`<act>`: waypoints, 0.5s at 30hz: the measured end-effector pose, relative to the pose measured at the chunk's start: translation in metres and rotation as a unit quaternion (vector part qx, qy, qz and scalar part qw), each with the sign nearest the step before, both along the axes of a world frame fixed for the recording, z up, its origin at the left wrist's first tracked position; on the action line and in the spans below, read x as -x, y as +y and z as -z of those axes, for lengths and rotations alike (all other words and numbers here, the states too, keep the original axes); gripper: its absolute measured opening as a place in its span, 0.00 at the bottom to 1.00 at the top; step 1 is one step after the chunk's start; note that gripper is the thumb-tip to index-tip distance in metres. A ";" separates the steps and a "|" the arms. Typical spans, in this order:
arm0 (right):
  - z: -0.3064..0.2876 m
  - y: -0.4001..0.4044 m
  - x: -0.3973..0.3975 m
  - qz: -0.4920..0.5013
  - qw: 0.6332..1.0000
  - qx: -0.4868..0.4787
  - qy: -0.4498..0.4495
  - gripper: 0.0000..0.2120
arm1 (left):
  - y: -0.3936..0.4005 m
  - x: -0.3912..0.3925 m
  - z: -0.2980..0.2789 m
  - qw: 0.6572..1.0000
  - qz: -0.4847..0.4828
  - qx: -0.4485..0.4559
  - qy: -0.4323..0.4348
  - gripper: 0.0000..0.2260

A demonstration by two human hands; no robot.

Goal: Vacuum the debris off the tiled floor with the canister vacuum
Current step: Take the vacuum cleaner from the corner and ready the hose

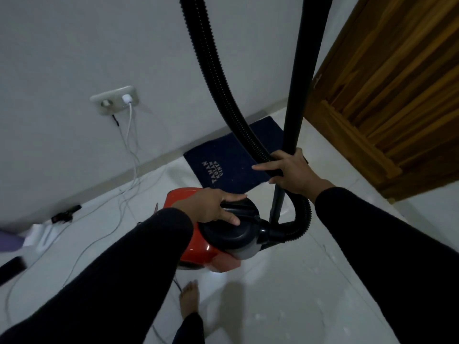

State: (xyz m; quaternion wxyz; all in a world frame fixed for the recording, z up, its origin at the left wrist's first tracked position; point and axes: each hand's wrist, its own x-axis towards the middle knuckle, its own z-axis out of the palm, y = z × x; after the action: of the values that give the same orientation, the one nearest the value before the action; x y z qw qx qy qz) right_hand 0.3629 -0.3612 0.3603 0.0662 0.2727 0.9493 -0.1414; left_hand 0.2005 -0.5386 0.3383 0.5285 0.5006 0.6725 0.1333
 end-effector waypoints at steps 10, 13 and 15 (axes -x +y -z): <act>0.001 -0.116 -0.099 -0.024 1.000 0.011 0.016 0.24 | -0.133 -0.117 0.004 0.997 -0.039 -0.056 0.042 0.29; 0.003 -0.149 -0.116 -0.036 0.999 0.023 0.018 0.23 | -0.173 -0.144 0.002 0.996 -0.066 -0.054 0.023 0.27; 0.008 -0.170 -0.124 -0.049 0.999 0.020 0.004 0.23 | -0.199 -0.159 0.000 0.995 -0.082 -0.053 0.002 0.25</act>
State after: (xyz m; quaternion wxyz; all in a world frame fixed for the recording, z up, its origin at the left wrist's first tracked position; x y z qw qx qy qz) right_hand 0.4870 -0.5314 0.3524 0.0743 0.2238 0.9589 -0.1580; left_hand 0.3594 -0.7379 0.3386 0.4870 0.4712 0.7045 0.2110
